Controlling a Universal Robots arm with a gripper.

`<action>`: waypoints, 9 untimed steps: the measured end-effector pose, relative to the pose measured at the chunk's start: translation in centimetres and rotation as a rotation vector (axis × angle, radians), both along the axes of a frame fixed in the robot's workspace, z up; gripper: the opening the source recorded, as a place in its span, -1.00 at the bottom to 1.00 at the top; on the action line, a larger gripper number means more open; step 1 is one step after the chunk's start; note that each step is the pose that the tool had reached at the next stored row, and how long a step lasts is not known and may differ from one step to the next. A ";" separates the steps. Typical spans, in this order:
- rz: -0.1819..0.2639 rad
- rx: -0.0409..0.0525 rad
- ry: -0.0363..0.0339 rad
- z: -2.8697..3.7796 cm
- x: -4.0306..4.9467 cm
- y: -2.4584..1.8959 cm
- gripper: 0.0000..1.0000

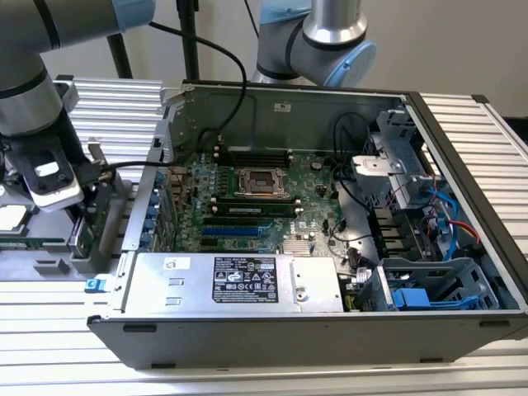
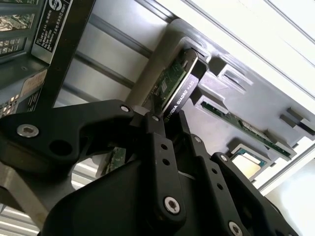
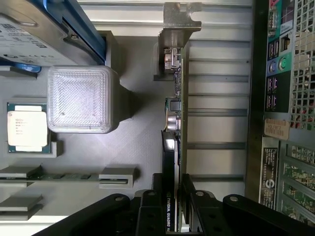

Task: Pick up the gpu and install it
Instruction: 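Pick up the gpu and move the gpu toward the slot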

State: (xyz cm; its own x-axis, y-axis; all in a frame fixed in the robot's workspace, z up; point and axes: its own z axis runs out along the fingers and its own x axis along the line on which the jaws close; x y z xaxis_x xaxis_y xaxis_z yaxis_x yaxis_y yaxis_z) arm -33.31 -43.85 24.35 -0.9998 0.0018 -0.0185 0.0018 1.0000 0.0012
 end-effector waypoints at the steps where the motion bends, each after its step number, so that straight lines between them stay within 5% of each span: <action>1: 0.000 -0.0001 0.0001 0.06 0.01 0.00 -1.00; 9: 0.000 0.0000 0.0001 0.73 -0.01 0.01 -1.00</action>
